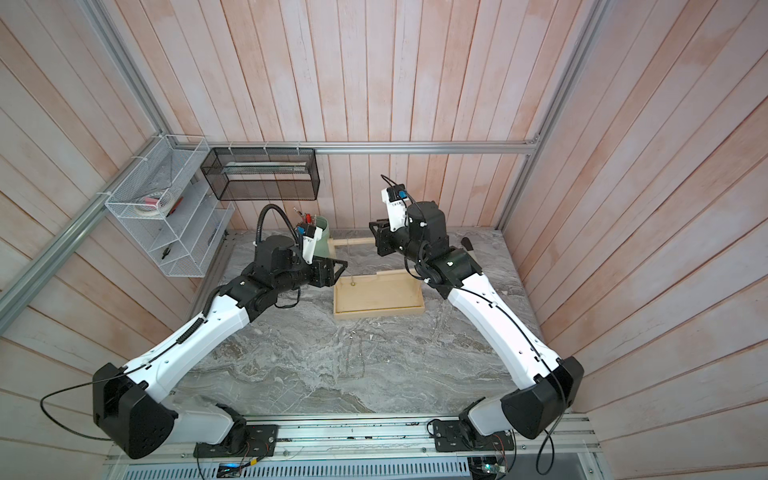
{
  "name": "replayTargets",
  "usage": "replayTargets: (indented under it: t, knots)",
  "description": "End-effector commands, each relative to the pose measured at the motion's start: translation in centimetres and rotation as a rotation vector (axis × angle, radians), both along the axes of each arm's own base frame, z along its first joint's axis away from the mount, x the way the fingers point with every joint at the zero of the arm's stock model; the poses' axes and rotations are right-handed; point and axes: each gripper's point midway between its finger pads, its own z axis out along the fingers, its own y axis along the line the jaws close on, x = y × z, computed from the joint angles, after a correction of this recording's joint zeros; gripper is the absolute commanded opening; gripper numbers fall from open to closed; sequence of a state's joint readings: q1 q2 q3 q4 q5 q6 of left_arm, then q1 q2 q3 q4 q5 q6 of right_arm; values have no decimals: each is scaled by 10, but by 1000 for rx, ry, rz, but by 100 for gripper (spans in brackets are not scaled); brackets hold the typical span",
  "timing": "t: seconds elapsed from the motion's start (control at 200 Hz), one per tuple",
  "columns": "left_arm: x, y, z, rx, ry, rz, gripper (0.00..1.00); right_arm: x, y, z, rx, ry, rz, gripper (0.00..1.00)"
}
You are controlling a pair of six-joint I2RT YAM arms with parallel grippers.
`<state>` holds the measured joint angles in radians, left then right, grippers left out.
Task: Hang the necklace on the jewelry display stand
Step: Hang the necklace on the stand, then pick up the necklace from the center of the board.
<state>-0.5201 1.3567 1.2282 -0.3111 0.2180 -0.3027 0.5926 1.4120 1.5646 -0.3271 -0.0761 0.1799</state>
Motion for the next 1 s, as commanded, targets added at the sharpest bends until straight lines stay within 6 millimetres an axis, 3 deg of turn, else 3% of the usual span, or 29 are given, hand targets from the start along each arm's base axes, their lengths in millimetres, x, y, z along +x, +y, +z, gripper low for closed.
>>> replayTargets:
  t: [0.0, 0.065, 0.125, 0.225, 0.305, 0.4, 0.455, 0.485, 0.565, 0.62, 0.815, 0.995]
  knots:
    - [-10, 16, 1, 30, 32, 59, 84, -1, -23, 24, -26, -73, -106, 36]
    - [-12, 23, 12, 32, 14, 83, 84, 2, -31, 39, -22, -109, -150, 45]
    - [-15, 32, 23, 34, -5, 117, 84, 4, -35, 43, -15, -129, -179, 60]
    - [-22, 48, 36, 35, -39, 169, 88, 7, -44, 27, -41, -117, -229, 80]
    - [-27, 59, 36, 34, -47, 210, 91, 11, -56, 4, -80, -93, -288, 88]
    - [-30, 67, 21, 26, -30, 255, 93, 14, -69, -33, -81, -43, -317, 91]
    - [-33, 68, 5, 22, -25, 249, 93, 18, -86, -60, -66, 13, -359, 92]
    - [-35, 67, -3, 20, -21, 242, 100, 20, -98, -73, -50, 51, -380, 92]
    - [-39, 69, -21, 13, 9, 248, 100, 22, -124, -100, 19, 138, -414, 92]
    - [-41, 67, -40, 10, 55, 239, 100, 19, -131, -118, 51, 176, -417, 91]
    - [-57, 58, -118, 36, 286, 203, 97, -17, -94, -191, -37, 333, -295, 72]
    - [-74, 75, -153, 83, 357, 263, 95, -70, -35, -249, -210, 439, -167, 69]
